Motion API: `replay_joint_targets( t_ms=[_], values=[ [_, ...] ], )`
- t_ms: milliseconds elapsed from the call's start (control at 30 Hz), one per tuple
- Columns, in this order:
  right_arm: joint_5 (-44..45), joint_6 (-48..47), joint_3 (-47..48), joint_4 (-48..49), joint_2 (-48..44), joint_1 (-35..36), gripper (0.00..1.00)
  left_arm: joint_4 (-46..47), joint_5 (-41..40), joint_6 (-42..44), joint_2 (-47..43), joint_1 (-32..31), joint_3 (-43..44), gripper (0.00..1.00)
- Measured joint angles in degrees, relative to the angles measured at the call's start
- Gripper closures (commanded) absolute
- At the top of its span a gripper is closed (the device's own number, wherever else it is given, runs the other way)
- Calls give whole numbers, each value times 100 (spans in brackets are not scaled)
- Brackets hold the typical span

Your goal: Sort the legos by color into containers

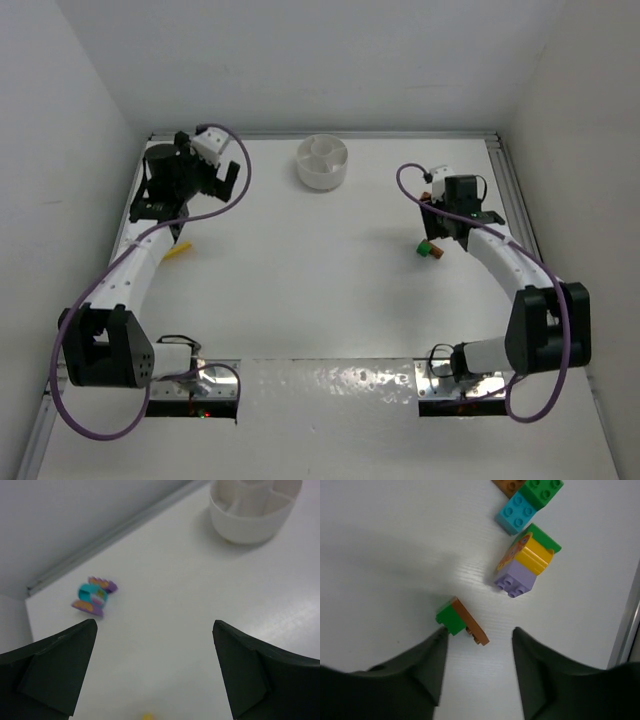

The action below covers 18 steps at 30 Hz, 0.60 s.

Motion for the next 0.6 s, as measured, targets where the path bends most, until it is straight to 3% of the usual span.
replay_joint_targets(
  t_ms=[200, 400, 467, 600],
  values=[
    [-24, -962, 216, -459, 831, 0, 37, -417, 48, 13, -216, -28, -695, 0],
    [-133, -1856, -227, -472, 890, 0, 38, -323, -2, -2, -398, -33, -732, 0],
    [-227, -2011, -247, -426, 984, 0, 40, -264, 2, -15, -413, -33, -732, 0],
    [-485, -2273, -55, -431, 1440, 0, 53, -195, 0, -35, -413, -33, -732, 0]
  ],
)
